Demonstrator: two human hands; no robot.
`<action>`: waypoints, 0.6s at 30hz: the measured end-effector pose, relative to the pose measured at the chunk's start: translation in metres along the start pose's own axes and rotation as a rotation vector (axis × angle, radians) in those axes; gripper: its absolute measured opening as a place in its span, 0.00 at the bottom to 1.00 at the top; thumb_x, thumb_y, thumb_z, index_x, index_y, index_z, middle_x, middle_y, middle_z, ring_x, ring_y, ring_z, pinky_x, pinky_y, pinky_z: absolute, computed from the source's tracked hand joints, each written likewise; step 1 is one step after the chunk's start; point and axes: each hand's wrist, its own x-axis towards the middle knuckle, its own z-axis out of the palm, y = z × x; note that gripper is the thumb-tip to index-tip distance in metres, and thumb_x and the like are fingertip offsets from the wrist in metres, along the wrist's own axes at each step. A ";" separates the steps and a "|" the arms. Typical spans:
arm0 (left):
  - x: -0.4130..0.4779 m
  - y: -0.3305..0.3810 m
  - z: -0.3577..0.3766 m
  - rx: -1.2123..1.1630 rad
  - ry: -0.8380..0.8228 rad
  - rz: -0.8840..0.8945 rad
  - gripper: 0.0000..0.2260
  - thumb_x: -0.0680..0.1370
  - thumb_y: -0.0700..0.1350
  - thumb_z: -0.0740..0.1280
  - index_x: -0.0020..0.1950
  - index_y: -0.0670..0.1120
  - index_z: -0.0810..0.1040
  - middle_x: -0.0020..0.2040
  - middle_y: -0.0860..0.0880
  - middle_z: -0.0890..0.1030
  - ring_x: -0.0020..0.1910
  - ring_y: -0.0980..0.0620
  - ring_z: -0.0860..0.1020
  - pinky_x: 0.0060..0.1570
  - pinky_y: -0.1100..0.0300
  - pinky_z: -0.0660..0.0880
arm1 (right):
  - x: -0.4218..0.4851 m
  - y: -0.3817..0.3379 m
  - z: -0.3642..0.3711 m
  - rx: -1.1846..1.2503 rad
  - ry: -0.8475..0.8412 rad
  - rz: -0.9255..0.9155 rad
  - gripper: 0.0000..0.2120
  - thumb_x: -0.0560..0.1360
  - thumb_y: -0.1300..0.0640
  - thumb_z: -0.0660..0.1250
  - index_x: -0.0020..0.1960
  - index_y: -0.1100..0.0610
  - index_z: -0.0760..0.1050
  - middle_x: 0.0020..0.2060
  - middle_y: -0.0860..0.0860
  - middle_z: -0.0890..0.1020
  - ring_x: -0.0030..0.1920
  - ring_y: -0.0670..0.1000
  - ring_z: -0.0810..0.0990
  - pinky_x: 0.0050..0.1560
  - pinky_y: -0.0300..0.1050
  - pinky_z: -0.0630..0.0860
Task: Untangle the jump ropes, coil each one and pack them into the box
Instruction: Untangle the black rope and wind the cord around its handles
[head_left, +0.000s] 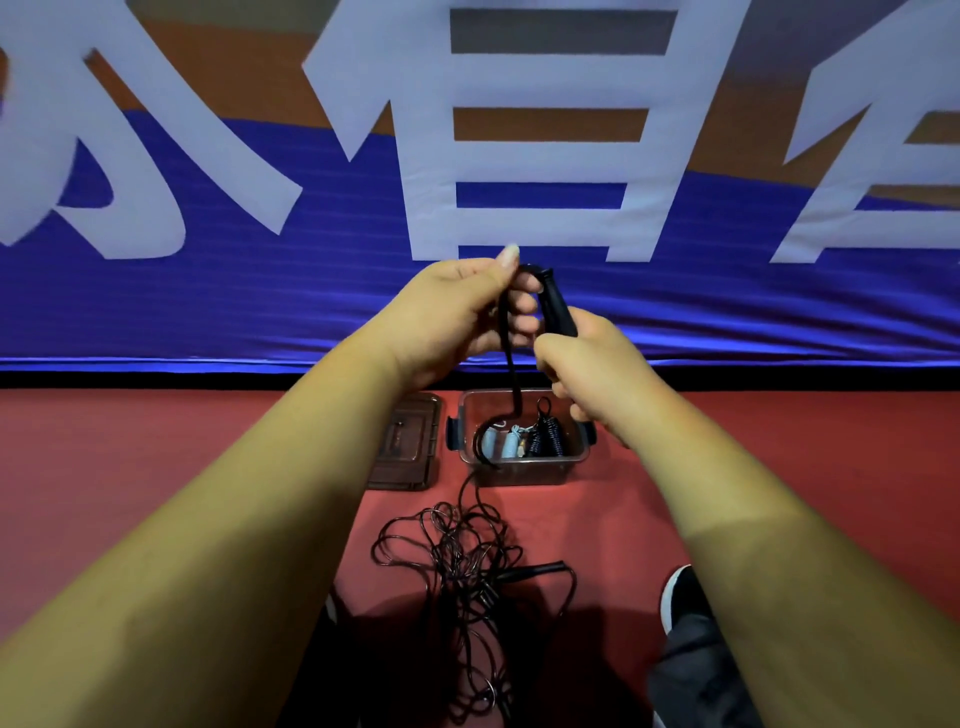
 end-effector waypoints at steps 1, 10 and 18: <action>0.000 -0.001 0.002 -0.028 0.008 -0.019 0.15 0.86 0.51 0.64 0.56 0.39 0.80 0.41 0.46 0.79 0.40 0.49 0.80 0.49 0.53 0.82 | 0.001 0.001 0.001 -0.006 -0.008 0.004 0.05 0.73 0.58 0.62 0.45 0.49 0.73 0.33 0.51 0.69 0.32 0.52 0.66 0.27 0.43 0.63; 0.008 -0.005 0.002 -0.206 0.204 -0.141 0.11 0.83 0.51 0.69 0.53 0.43 0.80 0.37 0.50 0.79 0.37 0.51 0.80 0.45 0.55 0.82 | 0.010 0.004 0.006 -0.167 0.028 -0.079 0.06 0.77 0.50 0.64 0.52 0.49 0.75 0.41 0.55 0.84 0.36 0.57 0.85 0.43 0.55 0.84; 0.010 -0.005 0.001 -0.365 0.234 -0.172 0.10 0.83 0.52 0.69 0.50 0.45 0.83 0.39 0.50 0.82 0.41 0.52 0.84 0.53 0.51 0.84 | 0.004 0.002 0.006 -0.178 -0.009 -0.089 0.07 0.78 0.57 0.64 0.55 0.49 0.74 0.42 0.50 0.82 0.38 0.51 0.78 0.37 0.46 0.70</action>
